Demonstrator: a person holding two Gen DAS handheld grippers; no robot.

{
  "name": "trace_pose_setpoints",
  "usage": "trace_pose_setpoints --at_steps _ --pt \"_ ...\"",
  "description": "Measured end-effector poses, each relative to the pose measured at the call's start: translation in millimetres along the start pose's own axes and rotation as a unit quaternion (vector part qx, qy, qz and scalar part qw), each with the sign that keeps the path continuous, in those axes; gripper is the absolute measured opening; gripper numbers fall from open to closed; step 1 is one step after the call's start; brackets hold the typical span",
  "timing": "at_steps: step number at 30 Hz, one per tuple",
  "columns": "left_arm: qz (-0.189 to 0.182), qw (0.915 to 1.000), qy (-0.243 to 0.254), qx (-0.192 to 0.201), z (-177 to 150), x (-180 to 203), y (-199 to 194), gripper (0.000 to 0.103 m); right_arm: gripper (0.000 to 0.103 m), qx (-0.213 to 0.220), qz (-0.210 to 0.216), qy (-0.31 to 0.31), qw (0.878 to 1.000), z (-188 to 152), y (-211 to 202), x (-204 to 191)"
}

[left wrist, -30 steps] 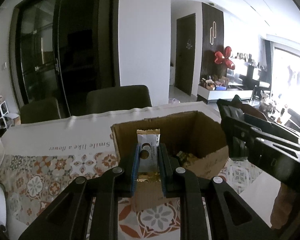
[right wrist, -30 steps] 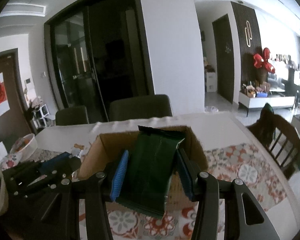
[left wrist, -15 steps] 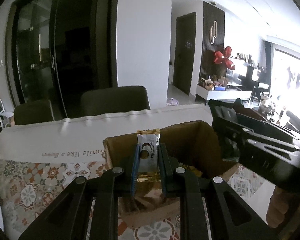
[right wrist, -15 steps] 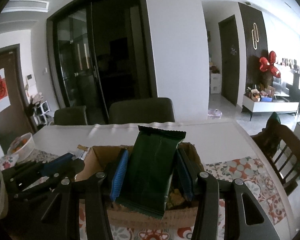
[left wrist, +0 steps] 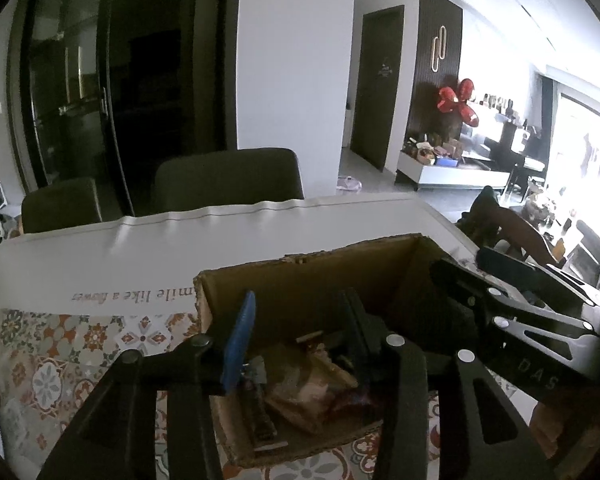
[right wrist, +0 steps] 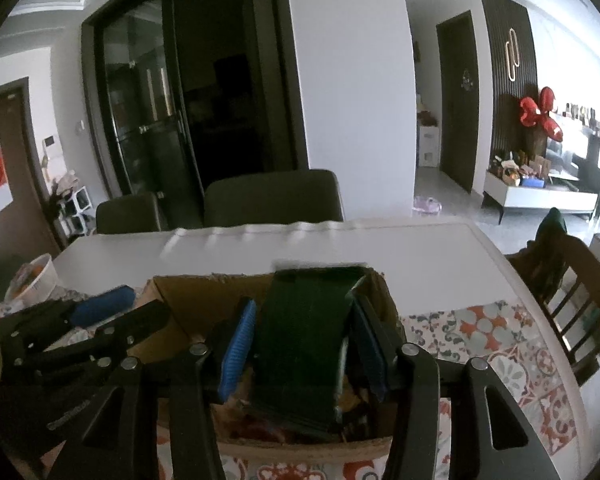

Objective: Organize snacks
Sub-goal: 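Carry both held snacks into the cardboard box and open both tools, then withdraw both tools and move them toward the yellow candy and white candy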

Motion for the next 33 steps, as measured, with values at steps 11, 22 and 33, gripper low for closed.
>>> trace_pose_setpoints --at_steps 11,22,33 --pt "0.007 0.9991 0.017 0.039 2.2 14.0 -41.9 0.061 0.072 0.023 -0.010 0.011 1.000 1.8 -35.6 15.0" --pt "-0.029 0.9969 0.050 0.053 -16.7 60.0 -77.8 0.063 0.072 0.042 -0.025 0.009 0.999 -9.3 -89.1 45.8" --pt "-0.067 0.9950 0.067 0.032 -56.3 94.3 -82.4 0.067 0.072 0.028 -0.044 0.017 0.998 -45.8 -116.3 75.7"
Point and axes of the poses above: each gripper's, at about its wrist camera, not at the fingertips, and y roughly the way its jaws point, x to its right, z to its top, the point moved 9 cm from there along y, roughly the way its jaws point, and after that the axes turned 10 degrees about x, right-handed, at the moved point
